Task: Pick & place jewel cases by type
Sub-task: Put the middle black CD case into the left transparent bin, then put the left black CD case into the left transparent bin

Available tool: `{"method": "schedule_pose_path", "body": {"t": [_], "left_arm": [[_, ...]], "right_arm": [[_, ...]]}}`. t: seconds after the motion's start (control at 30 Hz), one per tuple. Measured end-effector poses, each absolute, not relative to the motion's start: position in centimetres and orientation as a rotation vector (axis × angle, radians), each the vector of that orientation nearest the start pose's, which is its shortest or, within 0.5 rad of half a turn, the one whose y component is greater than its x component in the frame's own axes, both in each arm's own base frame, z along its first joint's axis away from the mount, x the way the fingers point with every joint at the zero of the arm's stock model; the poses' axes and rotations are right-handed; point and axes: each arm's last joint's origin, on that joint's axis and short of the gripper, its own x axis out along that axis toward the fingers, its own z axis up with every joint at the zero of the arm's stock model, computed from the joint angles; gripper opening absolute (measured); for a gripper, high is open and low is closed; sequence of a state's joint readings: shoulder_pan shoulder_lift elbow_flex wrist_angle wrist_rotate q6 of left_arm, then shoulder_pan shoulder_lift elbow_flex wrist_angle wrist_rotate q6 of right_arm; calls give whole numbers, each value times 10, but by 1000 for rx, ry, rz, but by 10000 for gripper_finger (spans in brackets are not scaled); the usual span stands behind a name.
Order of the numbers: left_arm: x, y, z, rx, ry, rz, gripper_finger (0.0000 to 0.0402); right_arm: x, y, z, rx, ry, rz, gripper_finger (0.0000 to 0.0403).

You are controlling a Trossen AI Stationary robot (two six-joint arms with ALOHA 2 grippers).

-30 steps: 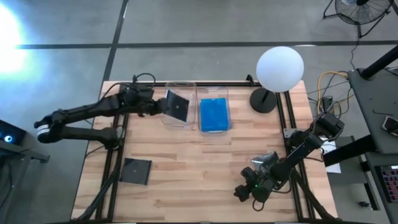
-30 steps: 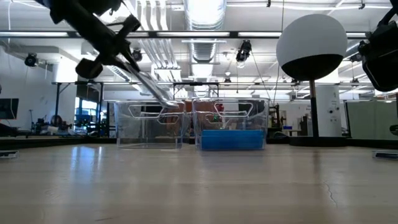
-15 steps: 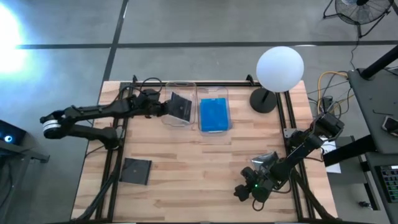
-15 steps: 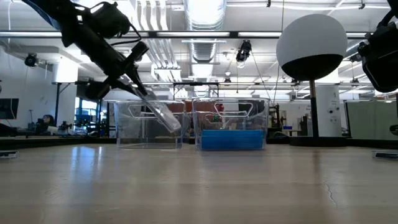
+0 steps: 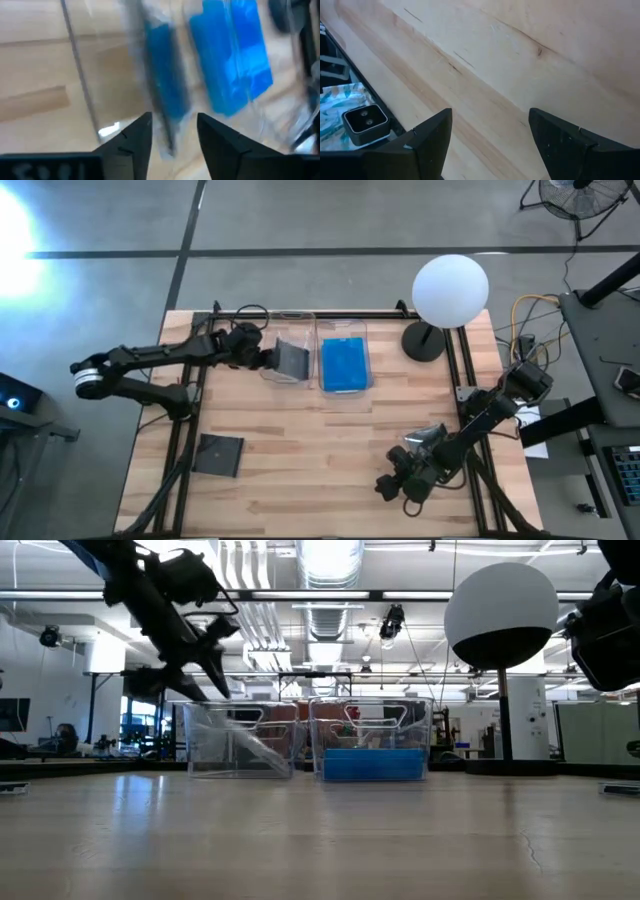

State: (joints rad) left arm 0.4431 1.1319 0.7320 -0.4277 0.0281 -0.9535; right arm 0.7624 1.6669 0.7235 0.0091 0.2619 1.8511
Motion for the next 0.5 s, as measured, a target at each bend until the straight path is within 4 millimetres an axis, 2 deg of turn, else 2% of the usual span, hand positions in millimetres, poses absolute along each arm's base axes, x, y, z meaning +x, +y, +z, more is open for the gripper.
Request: {"method": "schedule_pose_path", "body": {"t": [0.07, 0.2, 0.37, 0.43, 0.5], "left_arm": [[194, 91, 244, -1029, 648, 752, 146], [177, 82, 283, -913, 777, 734, 149], [157, 59, 340, -692, 848, 568, 149], [149, 48, 352, -648, 894, 518, 149], [142, 37, 355, -630, 985, 486, 149]], "right_arm": [[219, 197, 126, 1239, 921, -401, 258], [220, 196, 126, 1226, 924, -396, 255], [227, 191, 128, 1165, 924, -360, 251], [233, 188, 131, 1135, 934, -326, 251], [241, 183, 134, 1106, 948, -291, 251]]}}
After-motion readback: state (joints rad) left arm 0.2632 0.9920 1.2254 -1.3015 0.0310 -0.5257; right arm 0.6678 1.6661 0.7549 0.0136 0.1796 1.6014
